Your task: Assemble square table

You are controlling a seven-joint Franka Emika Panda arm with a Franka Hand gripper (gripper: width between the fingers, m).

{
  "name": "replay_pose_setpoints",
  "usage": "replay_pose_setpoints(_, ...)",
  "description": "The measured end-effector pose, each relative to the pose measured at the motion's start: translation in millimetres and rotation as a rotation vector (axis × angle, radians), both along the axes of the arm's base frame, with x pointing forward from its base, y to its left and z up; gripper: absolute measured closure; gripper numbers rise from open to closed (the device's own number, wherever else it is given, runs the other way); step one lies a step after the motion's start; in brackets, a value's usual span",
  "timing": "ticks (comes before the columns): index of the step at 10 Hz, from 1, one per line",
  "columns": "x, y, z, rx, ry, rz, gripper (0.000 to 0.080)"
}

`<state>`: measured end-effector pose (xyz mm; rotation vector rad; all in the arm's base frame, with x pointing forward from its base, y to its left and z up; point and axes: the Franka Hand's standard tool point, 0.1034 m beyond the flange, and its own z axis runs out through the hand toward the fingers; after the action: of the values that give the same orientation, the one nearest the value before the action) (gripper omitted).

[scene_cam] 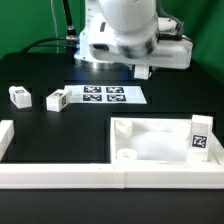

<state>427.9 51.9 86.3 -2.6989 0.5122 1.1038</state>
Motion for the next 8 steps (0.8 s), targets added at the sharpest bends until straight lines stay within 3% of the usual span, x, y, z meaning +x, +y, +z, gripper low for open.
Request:
replay_pose_setpoints(2,13.5,-0.7,2.9,-0.042,-0.16,-0.006,0.0511)
replay_pose_setpoints(3,36.7,-12.9,22.4,-0.042,-0.233,0.008,0.0511)
replay_pose_setpoints(5,91.8,-30.2,50.1,-0.111,-0.465,0.081,0.0511)
replay_pose_setpoints(6,100.0,-26.7,62.0,-0.148,-0.56,0.131,0.0511)
replay_pose_setpoints(8,102.6,-23.5,57.2,-0.177,-0.7,0.119,0.0511)
